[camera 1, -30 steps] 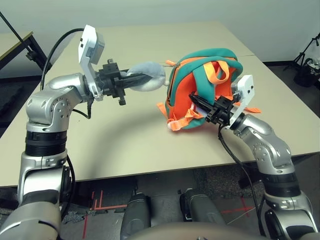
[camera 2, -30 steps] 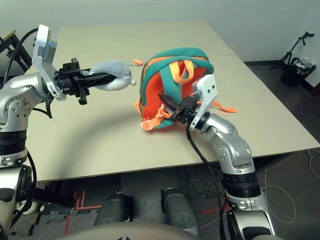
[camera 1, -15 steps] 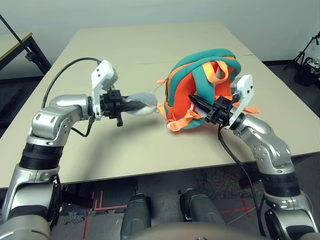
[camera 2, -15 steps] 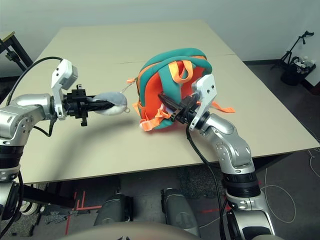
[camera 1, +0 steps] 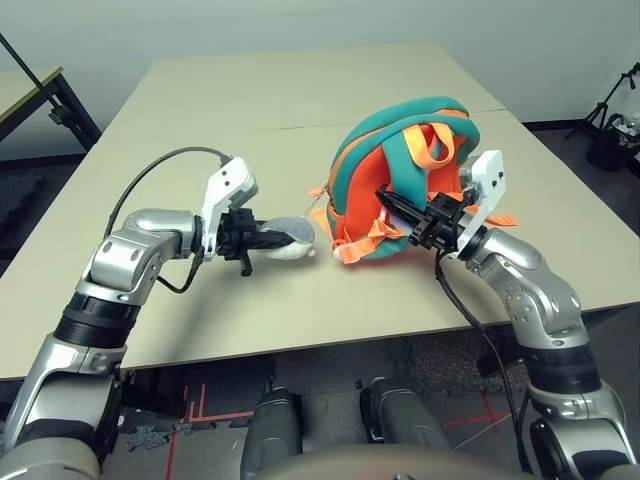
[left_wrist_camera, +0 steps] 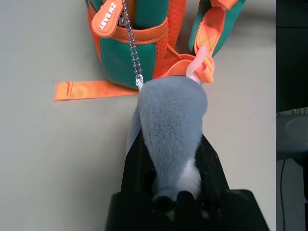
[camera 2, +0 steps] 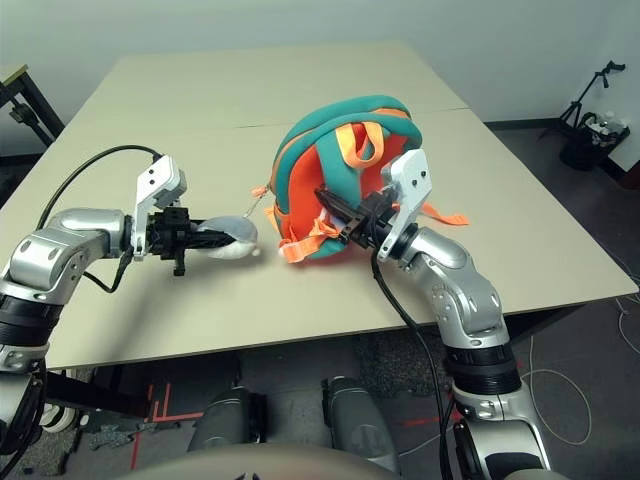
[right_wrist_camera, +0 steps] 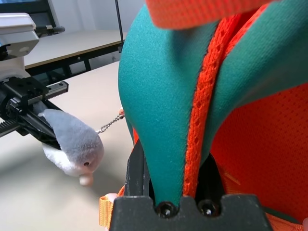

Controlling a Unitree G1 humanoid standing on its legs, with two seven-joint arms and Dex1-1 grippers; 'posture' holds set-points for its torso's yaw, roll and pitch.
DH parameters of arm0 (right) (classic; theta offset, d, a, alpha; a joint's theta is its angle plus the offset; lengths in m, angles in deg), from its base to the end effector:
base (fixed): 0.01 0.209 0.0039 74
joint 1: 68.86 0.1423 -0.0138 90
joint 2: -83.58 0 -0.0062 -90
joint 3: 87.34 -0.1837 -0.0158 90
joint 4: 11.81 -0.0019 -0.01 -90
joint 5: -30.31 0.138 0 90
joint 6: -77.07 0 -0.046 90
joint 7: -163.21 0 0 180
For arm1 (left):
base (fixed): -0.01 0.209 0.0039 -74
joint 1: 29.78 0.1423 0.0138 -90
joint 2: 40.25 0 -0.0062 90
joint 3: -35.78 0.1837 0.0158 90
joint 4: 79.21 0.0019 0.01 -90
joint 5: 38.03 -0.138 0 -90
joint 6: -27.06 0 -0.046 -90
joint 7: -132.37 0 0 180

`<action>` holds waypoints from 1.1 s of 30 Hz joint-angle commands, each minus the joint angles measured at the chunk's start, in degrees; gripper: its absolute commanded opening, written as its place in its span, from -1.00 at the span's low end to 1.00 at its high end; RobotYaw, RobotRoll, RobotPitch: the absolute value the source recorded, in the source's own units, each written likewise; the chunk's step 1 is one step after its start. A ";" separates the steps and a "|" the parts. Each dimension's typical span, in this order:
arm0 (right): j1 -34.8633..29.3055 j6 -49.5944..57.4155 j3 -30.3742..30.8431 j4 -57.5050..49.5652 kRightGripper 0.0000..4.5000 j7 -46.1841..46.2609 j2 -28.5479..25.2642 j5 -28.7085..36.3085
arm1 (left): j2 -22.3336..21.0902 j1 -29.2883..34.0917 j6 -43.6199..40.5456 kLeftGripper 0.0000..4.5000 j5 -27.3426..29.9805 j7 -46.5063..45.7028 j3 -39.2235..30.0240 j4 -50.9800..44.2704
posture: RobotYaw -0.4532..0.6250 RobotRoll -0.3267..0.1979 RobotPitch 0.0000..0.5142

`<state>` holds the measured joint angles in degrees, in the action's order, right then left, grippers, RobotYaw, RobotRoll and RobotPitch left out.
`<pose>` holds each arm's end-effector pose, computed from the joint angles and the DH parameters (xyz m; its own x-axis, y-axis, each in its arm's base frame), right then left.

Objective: Put the pencil case into the backpack and zip it.

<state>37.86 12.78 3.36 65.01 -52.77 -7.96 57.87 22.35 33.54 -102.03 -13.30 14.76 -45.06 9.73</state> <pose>0.2452 -0.1706 0.1339 0.6489 0.7535 0.1054 -0.7606 0.6461 0.0634 0.2699 0.2351 0.1570 0.3398 -0.8190 -0.4623 0.9041 0.4199 -0.0794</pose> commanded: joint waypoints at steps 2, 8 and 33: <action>0.23 0.32 1.03 0.42 -0.94 -0.60 -0.02 -0.03 | -2.65 2.16 -3.29 -0.68 -1.80 0.40 1.22 0.95 | -0.41 0.25 -0.98; -0.04 2.37 2.73 -0.57 -0.61 -3.94 -3.86 0.01 | -6.75 3.14 -7.53 0.38 -1.91 0.98 0.66 1.87 | -0.40 0.25 -0.97; 3.63 6.03 -11.81 12.72 0.99 -20.24 -34.87 2.18 | -6.91 10.35 12.27 1.00 -7.27 -16.95 -21.80 11.84 | -0.32 0.25 -0.94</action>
<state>40.26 22.33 -6.64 74.09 -74.35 -43.38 62.16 14.28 43.19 -91.66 -19.73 -0.01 -65.48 20.99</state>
